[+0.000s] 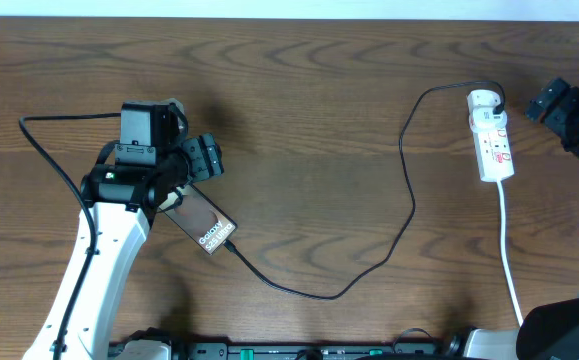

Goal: Plug charger to phone and switch on socket

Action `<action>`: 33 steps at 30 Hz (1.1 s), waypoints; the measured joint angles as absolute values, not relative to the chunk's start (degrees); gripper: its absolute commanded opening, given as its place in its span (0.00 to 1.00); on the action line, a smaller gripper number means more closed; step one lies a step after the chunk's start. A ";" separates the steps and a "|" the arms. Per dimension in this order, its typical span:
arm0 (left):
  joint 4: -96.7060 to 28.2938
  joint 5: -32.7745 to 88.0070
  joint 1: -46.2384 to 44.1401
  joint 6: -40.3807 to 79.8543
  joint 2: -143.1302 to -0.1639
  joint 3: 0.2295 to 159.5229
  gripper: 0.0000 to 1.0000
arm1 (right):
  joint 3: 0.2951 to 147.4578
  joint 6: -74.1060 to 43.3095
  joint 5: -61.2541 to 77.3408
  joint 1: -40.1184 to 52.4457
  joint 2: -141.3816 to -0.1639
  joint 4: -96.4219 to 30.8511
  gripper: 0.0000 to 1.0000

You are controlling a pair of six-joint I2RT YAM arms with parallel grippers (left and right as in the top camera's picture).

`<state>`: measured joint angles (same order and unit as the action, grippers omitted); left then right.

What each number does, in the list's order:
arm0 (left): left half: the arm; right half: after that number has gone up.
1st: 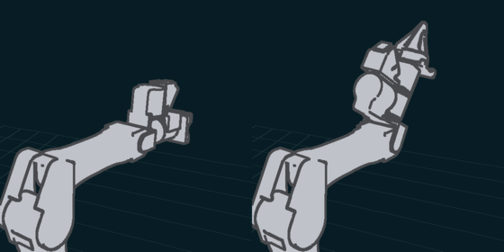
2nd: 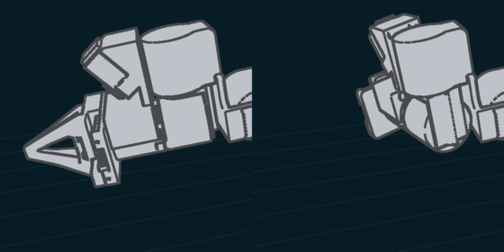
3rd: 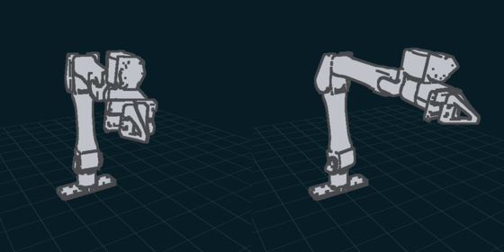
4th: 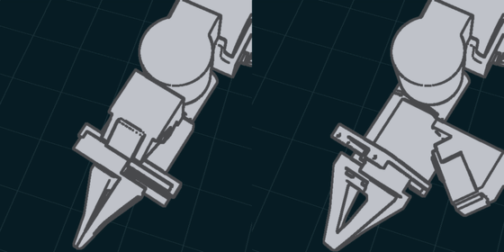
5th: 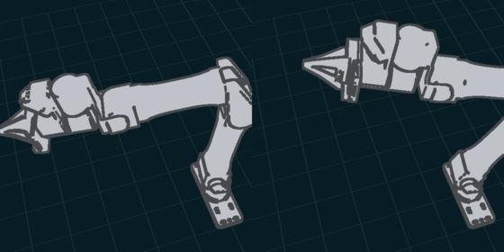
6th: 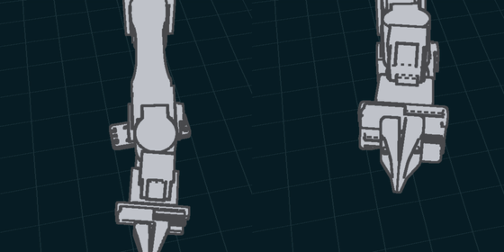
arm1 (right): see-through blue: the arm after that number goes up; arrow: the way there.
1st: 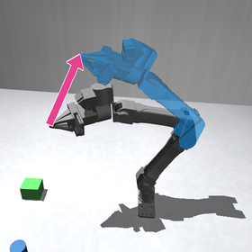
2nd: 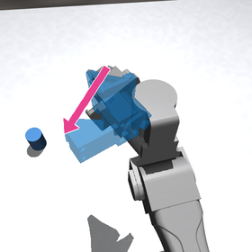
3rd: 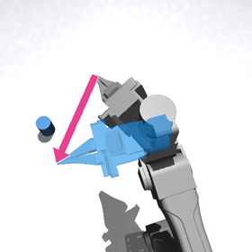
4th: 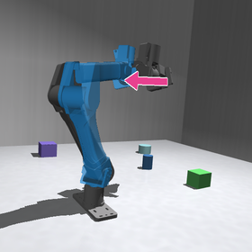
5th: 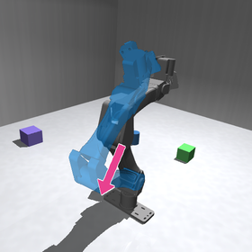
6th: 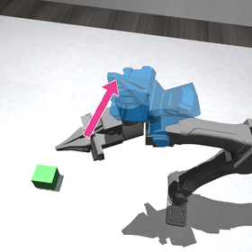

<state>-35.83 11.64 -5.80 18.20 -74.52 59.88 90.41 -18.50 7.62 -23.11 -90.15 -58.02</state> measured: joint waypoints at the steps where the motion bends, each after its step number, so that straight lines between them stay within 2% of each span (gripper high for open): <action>1: -35.83 11.64 -5.80 18.20 -74.52 59.90 0.84 | 90.41 -18.50 7.62 -23.11 -90.15 -58.02 0.99; 14: -38.39 11.53 -5.80 18.17 -74.46 59.90 0.84 | 90.41 -18.70 7.62 -23.11 -90.15 -58.04 0.99; 20: -37.17 6.55 -6.15 18.15 -69.21 56.90 0.84 | 90.41 -18.70 7.46 -23.11 -90.15 -58.06 0.99; 25: -13.21 -1.10 -9.67 18.13 -52.62 40.07 0.84 | 90.35 -18.72 7.14 -23.11 -90.15 -58.02 0.99; 30: 22.55 -6.72 -11.11 17.21 -33.76 18.41 0.84 | 90.35 -18.74 7.03 -23.11 -90.15 -58.00 0.99; 33: 31.73 -8.12 -11.11 14.17 -24.67 11.29 0.84 | 90.35 -18.74 6.98 -23.11 -90.17 -57.98 0.99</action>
<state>31.73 -8.12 -11.11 14.17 -24.67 11.29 90.35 -18.74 6.98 -23.11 -90.17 -57.98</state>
